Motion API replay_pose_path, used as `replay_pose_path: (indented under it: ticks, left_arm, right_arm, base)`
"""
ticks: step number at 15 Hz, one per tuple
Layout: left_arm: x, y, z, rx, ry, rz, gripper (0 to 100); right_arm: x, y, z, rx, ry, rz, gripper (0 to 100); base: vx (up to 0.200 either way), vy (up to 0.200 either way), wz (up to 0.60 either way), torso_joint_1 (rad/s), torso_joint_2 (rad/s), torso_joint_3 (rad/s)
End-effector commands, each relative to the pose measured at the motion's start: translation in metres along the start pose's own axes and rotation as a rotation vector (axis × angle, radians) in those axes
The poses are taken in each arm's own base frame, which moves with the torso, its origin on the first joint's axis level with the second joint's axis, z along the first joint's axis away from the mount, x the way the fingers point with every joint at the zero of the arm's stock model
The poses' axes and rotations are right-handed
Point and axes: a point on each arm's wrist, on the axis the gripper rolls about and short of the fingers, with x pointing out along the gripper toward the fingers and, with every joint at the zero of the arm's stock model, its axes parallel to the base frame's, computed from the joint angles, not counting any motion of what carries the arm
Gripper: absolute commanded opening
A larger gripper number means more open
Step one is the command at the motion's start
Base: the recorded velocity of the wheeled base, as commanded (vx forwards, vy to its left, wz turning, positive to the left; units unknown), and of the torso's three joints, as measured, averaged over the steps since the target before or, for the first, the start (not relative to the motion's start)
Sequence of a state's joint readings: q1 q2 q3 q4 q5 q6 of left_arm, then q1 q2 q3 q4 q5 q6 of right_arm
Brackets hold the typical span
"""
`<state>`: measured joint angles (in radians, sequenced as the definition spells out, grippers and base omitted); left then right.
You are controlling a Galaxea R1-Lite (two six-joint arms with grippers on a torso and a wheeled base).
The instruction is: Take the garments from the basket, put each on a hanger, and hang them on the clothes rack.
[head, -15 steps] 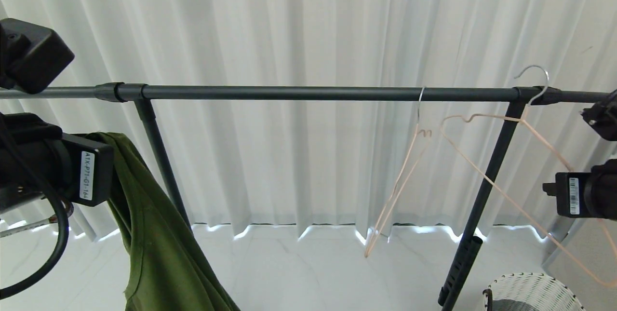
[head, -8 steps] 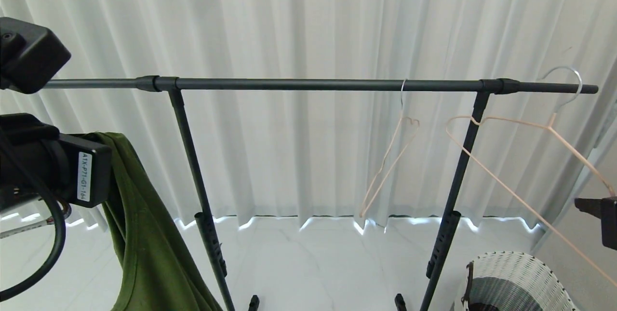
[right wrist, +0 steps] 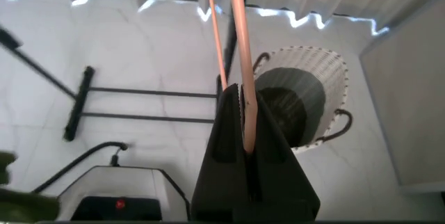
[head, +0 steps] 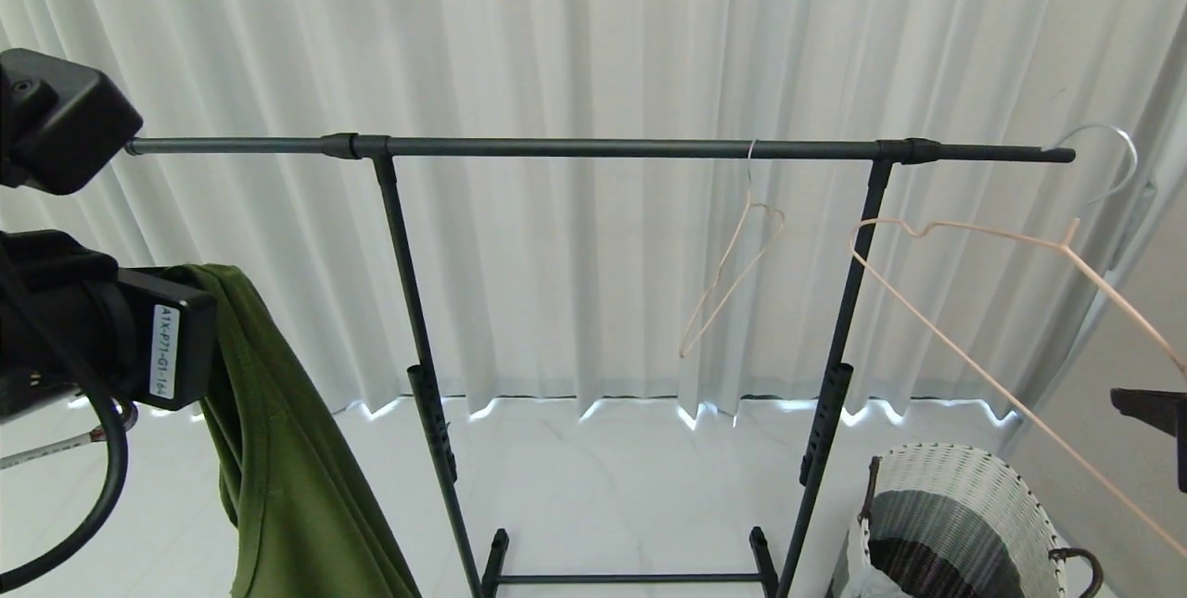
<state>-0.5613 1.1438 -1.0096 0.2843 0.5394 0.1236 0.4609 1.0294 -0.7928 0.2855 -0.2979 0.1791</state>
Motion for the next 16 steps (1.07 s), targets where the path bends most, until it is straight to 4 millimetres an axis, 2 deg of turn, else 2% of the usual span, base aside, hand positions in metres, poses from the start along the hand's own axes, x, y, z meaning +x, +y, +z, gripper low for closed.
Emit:
replay_pose_path:
  ticks: [1,3,6,8,10,13,16]
  left_arm:
    - [-0.002,0.001,-0.001,0.003,-0.004,0.001,0]
    - [-0.002,0.001,-0.002,0.004,-0.002,0.001,0]
    - [0.0,-0.001,-0.007,0.016,0.014,-0.003,0]
    - [0.002,-0.003,-0.014,0.031,0.039,-0.006,0]
    - [0.004,-0.011,-0.016,0.057,0.046,-0.039,0]
    - [0.025,-0.026,-0.018,0.1,0.117,-0.022,0]
    - [0.053,-0.042,-0.011,0.086,0.181,0.078,0]
  right_arm:
    - [-0.003,0.001,0.0,-0.005,-0.008,0.024,0]
    - [-0.003,0.003,0.0,-0.012,-0.009,0.039,0]
    - [-0.004,0.005,-0.001,-0.019,-0.006,0.061,0]
    - [-0.008,0.013,-0.004,-0.044,-0.002,0.155,0]
    - [-0.01,0.024,-0.016,-0.098,0.025,0.284,0]
    - [-0.012,0.045,-0.032,-0.159,0.018,0.5,0]
    - [-0.021,0.066,-0.048,-0.191,0.057,0.681,0]
  base:
    - [-0.2,0.0,0.0,0.002,0.0,-0.002]
    - [-0.2,0.0,0.0,0.002,0.0,0.005]
    - [0.0,0.0,0.0,0.0,0.0,0.0]
    - [0.0,0.0,0.0,0.0,0.0,0.0]
    - [0.0,0.0,0.0,0.0,0.0,0.0]
    - [0.0,0.0,0.0,0.0,0.0,0.0]
    - [0.0,0.0,0.0,0.0,0.0,0.0]
